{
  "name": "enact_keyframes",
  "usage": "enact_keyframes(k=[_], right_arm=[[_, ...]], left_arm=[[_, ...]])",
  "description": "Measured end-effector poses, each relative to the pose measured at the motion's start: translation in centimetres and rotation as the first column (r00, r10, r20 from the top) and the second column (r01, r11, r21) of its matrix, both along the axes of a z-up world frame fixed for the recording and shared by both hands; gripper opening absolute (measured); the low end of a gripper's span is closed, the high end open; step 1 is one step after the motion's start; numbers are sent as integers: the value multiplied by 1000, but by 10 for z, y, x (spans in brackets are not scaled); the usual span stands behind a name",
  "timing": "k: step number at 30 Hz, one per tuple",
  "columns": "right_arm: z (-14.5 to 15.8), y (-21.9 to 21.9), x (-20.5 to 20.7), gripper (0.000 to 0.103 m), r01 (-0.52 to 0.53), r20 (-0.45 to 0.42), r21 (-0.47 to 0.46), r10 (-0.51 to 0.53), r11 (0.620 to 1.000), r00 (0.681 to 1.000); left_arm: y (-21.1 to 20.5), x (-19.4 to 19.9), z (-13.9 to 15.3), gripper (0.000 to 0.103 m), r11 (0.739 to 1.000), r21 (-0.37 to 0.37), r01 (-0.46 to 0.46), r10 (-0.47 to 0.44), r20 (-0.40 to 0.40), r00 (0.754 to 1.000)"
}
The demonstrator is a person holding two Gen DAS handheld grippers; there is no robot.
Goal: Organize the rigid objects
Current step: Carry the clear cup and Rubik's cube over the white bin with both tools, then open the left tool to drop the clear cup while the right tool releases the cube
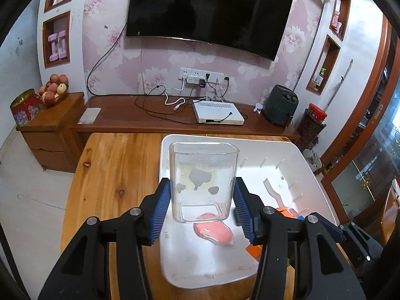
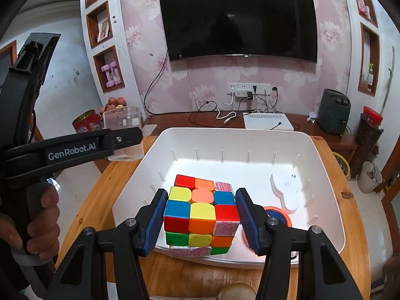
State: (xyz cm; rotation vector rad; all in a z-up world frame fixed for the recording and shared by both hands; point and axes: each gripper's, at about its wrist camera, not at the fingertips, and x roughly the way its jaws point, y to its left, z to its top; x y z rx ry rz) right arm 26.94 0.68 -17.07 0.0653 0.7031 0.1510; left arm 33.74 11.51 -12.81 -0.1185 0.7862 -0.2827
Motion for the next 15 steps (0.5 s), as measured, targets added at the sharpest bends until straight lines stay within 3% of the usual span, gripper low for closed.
enact_keyframes(k=[9,13,14,15], right_arm=[[-5,-5,-1,57,8,-42,-3,-8,1000,999],[2,-4,-6,57,8,-14,2,-8,1000,1000],[4,-3,-8,57,7,-7,-2,-7,1000,1000],[6,-2,-9,59,5,-3,-7,-5,1000,1000]], left_arm=[[-6,-1,4,55,1000,0,31,-31,-8,999],[-8,-3,7,55,999,-1,46,-46,-16,999],[-9,-4,9,57,999,3,48,-48,-15,999],[-9,-5,12,69,999,6,47,-47,-14,999]])
